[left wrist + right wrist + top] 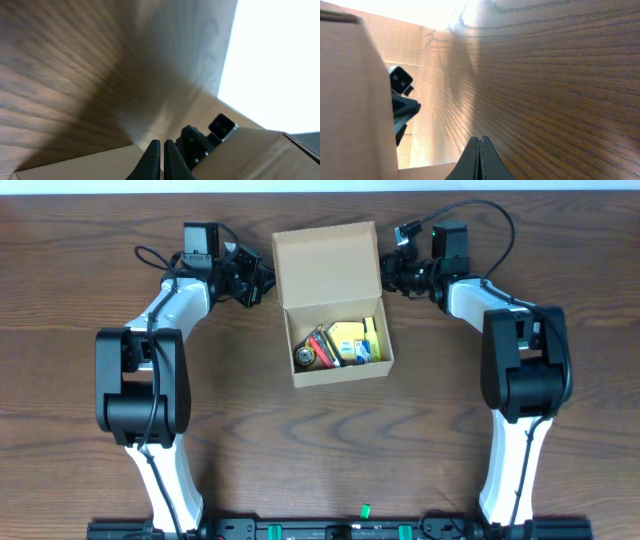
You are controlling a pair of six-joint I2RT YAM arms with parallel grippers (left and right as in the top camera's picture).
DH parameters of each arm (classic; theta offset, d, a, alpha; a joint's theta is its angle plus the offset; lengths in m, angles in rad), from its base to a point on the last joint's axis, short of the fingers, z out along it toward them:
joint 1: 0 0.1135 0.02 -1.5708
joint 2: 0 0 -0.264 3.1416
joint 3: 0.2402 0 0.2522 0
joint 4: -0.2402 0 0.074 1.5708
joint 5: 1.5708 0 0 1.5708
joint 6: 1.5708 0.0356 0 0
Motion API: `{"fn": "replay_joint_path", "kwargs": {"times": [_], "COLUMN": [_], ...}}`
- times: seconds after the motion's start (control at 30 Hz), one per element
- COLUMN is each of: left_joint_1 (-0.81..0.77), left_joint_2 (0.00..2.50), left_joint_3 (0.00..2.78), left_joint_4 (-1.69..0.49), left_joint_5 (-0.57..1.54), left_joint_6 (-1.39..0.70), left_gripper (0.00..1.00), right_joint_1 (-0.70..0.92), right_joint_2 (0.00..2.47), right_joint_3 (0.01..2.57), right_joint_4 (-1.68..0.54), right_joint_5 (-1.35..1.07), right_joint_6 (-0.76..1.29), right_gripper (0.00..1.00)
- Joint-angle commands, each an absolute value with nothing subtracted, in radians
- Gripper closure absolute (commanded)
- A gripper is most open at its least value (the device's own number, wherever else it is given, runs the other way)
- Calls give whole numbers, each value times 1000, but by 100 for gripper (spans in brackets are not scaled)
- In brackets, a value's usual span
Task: Pack container
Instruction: 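Push the lid flap down with both grippers to close the box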
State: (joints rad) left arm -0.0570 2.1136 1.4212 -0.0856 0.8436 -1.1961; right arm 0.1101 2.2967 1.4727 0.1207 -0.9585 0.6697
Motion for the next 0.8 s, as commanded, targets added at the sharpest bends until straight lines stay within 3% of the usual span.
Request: {"fn": "replay_joint_path", "kwargs": {"times": [0.0,0.4,0.77], "left_joint_1": [-65,-65,-65], "left_joint_2": [2124,2124,2124], "left_joint_3": [1451,1552,1555], "left_joint_4": [-73,-73,-78], "left_joint_5": [931,1066,1207], "left_joint_6": [-1145,-1076,-965], "left_gripper": [94,94,95], "right_joint_1": [118,120,120], "right_joint_2": [2276,2163,2060], "right_joint_3": [1493,1493,1493], "right_joint_4": [123,79,-191], "right_joint_5": [-1000,-1003,-1007], "right_joint_6": [622,537,313], "right_gripper": [99,99,99]}}
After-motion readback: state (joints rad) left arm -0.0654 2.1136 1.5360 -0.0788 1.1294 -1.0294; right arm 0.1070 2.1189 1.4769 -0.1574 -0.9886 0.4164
